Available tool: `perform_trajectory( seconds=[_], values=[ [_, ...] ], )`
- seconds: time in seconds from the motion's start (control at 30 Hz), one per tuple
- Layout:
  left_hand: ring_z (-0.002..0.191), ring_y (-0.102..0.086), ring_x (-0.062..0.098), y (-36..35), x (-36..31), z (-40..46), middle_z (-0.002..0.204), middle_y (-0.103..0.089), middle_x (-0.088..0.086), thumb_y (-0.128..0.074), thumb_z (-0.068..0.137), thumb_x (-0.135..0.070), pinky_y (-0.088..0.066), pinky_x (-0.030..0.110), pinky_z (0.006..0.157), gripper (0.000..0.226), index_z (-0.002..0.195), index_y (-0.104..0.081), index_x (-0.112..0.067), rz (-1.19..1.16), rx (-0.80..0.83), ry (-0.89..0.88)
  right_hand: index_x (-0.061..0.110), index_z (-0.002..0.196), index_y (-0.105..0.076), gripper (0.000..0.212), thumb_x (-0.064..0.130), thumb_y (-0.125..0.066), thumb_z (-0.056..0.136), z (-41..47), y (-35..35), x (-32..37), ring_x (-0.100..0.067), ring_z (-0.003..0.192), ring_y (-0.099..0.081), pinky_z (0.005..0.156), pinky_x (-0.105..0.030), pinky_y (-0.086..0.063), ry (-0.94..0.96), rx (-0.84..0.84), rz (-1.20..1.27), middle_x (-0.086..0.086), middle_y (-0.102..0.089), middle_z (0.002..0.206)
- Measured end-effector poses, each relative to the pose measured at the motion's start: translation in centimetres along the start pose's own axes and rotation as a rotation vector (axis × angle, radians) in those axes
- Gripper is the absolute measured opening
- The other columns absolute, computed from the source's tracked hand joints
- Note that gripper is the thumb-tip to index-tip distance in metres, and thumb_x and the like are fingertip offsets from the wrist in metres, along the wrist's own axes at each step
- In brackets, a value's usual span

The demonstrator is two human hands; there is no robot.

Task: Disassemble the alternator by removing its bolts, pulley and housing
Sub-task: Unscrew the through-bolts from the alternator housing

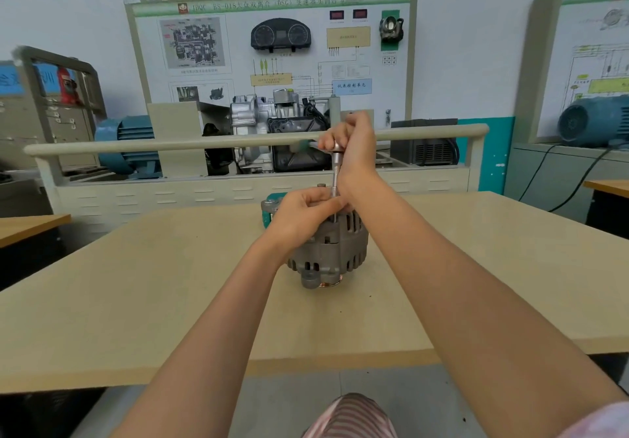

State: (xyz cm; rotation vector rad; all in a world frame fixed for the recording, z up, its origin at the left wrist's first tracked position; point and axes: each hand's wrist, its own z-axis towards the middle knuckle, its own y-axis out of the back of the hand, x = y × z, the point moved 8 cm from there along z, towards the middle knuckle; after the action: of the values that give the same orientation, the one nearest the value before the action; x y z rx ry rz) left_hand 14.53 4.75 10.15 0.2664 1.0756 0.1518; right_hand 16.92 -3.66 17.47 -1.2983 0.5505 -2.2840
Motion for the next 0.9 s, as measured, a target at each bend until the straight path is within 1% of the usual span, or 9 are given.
perform_trajectory(
  seconds=[0.13,0.2,0.27,0.33,0.53,0.63,0.73,0.83,0.9],
  values=[
    [0.073,-0.067,-0.002,0.1,-0.2,0.0,0.070,-0.072,-0.015,-0.063,0.089,-0.016,-0.052,0.014,0.071,0.018,0.079,-0.071,-0.028,0.007,-0.046,0.000,0.014,0.048,-0.036,0.047,0.012,-0.032,0.095,-0.6,0.3,0.1,-0.012,0.048,-0.039,0.055,-0.021,-0.043,0.066,-0.027,-0.062,-0.002,-0.036,0.047],
    [0.072,-0.065,0.005,0.3,-0.1,0.0,0.064,-0.068,-0.016,-0.062,0.089,-0.011,-0.050,0.017,0.069,0.023,0.074,-0.069,-0.028,0.066,-0.086,0.011,0.013,0.052,-0.042,0.042,0.015,-0.036,0.093,-1.8,0.2,1.3,-0.007,0.054,-0.040,0.057,-0.022,-0.037,0.341,-0.069,-0.521,0.004,-0.041,0.053],
    [0.057,-0.056,0.006,0.8,0.2,-0.1,0.047,-0.059,-0.016,-0.056,0.088,-0.003,-0.043,0.014,0.051,0.035,0.061,-0.061,-0.025,0.130,-0.137,0.039,0.011,0.069,-0.057,0.027,0.020,-0.041,0.088,-3.6,-0.7,1.7,-0.012,0.072,-0.044,0.072,-0.027,-0.035,0.643,-0.158,-1.157,0.002,-0.049,0.071],
    [0.048,-0.050,0.002,0.9,0.2,-0.1,0.040,-0.054,-0.015,-0.052,0.087,0.000,-0.036,0.012,0.043,0.038,0.057,-0.056,-0.023,0.151,-0.156,0.059,0.009,0.078,-0.060,0.023,0.022,-0.043,0.087,-4.2,-1.0,1.8,-0.020,0.083,-0.043,0.085,-0.032,-0.031,0.731,-0.230,-1.372,-0.002,-0.053,0.081],
    [0.073,-0.066,0.000,0.1,-0.3,-0.2,0.068,-0.071,-0.016,-0.062,0.089,-0.016,-0.050,0.022,0.072,0.018,0.080,-0.070,-0.029,0.064,-0.086,0.021,0.018,0.046,-0.031,0.038,0.024,-0.037,0.083,-1.9,-0.7,1.6,-0.014,0.051,-0.032,0.054,-0.029,-0.025,0.449,0.013,-0.761,0.004,-0.033,0.047],
    [0.074,-0.067,0.001,0.2,0.0,-0.2,0.070,-0.072,-0.014,-0.059,0.091,-0.016,-0.052,0.027,0.079,0.021,0.079,-0.069,-0.029,0.049,-0.076,0.034,0.017,0.044,-0.030,0.038,0.024,-0.038,0.081,-2.0,-1.8,1.0,-0.018,0.047,-0.027,0.050,-0.031,-0.021,0.373,0.100,-0.599,0.001,-0.028,0.042],
    [0.080,-0.068,0.007,0.3,0.1,-0.3,0.072,-0.072,-0.013,-0.058,0.093,-0.017,-0.052,0.032,0.084,0.021,0.080,-0.069,-0.028,0.041,-0.082,0.051,0.016,0.043,-0.029,0.049,0.014,-0.041,0.090,-1.3,-2.0,0.8,-0.017,0.047,-0.026,0.051,-0.031,-0.023,0.276,0.050,-0.402,-0.003,-0.027,0.043],
    [0.080,-0.067,0.009,0.4,0.0,-0.3,0.070,-0.071,-0.013,-0.059,0.091,-0.015,-0.052,0.030,0.081,0.021,0.078,-0.069,-0.027,0.057,-0.100,0.041,0.016,0.045,-0.030,0.049,0.010,-0.039,0.093,-1.1,-1.5,0.6,-0.017,0.048,-0.027,0.052,-0.031,-0.024,0.236,0.013,-0.360,-0.005,-0.029,0.045],
    [0.062,-0.061,0.001,0.7,0.1,-0.4,0.055,-0.064,-0.014,-0.057,0.090,-0.006,-0.049,0.018,0.062,0.032,0.065,-0.064,-0.024,0.091,-0.138,0.051,0.015,0.047,-0.035,0.045,0.013,-0.041,0.092,-2.3,-1.7,1.4,-0.014,0.049,-0.030,0.054,-0.030,-0.027,0.450,0.015,-0.632,0.001,-0.033,0.047]
  ],
)
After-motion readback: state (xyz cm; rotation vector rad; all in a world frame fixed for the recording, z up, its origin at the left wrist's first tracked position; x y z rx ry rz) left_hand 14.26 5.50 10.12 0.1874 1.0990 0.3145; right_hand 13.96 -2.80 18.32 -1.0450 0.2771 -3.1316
